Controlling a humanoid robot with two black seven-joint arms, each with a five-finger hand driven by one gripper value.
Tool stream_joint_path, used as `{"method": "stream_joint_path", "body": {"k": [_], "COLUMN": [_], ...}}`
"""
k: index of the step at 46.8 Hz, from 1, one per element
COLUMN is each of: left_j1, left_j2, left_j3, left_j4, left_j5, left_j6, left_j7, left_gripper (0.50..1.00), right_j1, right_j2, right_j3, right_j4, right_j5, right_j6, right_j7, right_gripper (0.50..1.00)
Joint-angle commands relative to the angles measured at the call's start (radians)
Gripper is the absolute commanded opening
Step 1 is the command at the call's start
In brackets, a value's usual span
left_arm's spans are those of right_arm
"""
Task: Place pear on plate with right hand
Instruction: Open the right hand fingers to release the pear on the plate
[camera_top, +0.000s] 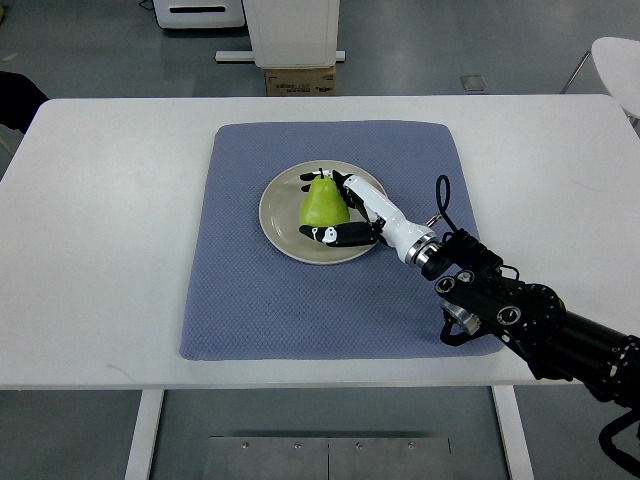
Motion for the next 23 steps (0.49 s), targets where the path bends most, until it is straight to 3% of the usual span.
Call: {"method": "stream_joint_path", "body": {"k": [1, 12, 20, 23], "left_j1": [0.000, 0.000, 0.000, 0.000], "left_j2": [0.000, 0.000, 0.000, 0.000], "left_j3": [-0.001, -0.001, -0.001, 0.001], "left_j4": [0.000, 0.000, 0.000, 0.000], "left_j5": [0.000, 0.000, 0.000, 0.000], "left_j6": [0.000, 0.000, 0.000, 0.000], "left_j7": [0.000, 0.000, 0.000, 0.000], "left_gripper": [1.000, 1.000, 1.000, 1.000], "right_j1": [0.000, 0.000, 0.003, 0.003], "right_j2": [0.000, 0.000, 0.000, 0.000], "right_j3": [0.000, 0.000, 0.001, 0.001], "right_j4": [0.000, 0.000, 0.000, 0.000], "right_j5": [0.002, 0.028, 0.028, 0.028], "right_j6": [0.000, 0.000, 0.000, 0.000], "right_j7": [0.000, 0.000, -0.001, -0.003], "right_gripper": [0.788, 0.824, 0.964, 0.983]}}
